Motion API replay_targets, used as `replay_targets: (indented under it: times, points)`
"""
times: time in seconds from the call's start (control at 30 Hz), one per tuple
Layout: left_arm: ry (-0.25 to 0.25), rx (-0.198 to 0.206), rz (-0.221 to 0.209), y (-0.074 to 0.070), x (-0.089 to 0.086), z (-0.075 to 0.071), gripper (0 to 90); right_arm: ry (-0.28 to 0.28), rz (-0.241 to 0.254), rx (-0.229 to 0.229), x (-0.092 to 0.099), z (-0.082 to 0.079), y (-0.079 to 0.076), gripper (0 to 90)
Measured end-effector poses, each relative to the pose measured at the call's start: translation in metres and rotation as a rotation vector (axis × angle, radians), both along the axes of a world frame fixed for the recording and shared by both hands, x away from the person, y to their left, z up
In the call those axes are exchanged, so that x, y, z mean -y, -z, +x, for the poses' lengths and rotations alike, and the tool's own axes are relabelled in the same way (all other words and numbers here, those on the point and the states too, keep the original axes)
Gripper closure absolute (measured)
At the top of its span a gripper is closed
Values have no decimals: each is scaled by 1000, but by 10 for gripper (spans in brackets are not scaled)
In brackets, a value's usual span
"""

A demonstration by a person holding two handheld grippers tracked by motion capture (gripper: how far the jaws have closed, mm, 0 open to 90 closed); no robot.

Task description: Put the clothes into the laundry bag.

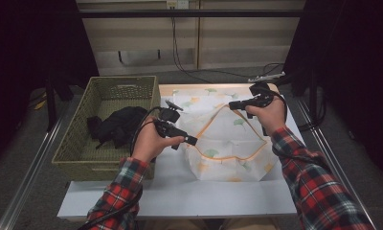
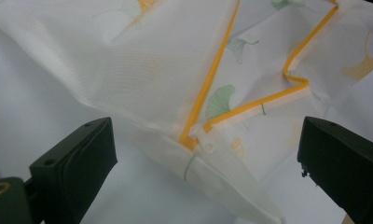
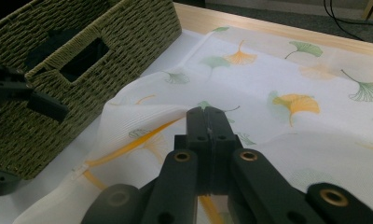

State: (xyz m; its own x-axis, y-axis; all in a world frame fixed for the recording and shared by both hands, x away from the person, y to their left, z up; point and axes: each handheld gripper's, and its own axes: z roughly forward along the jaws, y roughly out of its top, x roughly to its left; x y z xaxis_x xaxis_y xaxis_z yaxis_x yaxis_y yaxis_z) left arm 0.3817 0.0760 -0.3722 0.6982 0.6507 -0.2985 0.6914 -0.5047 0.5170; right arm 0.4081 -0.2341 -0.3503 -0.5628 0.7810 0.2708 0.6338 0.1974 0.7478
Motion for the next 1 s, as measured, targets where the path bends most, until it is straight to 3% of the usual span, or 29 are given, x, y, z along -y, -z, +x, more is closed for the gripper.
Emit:
replay_targets:
  times: [0.13,0.37,0.8,1.0]
  points:
    - [-2,4,21,-10,-9,5,40,1,-1,-2,0,-1,0,900]
    - [-15,-2,22,-22,-25,14,39,2,1,-6,0,-2,0,900]
    - [-42,-18,13,-29,-51,26,41,-6,-11,-9,-3,-3,2,900]
    - [-66,-7,10,-34,-69,32,39,-11,-16,-12,-4,-4,3,900]
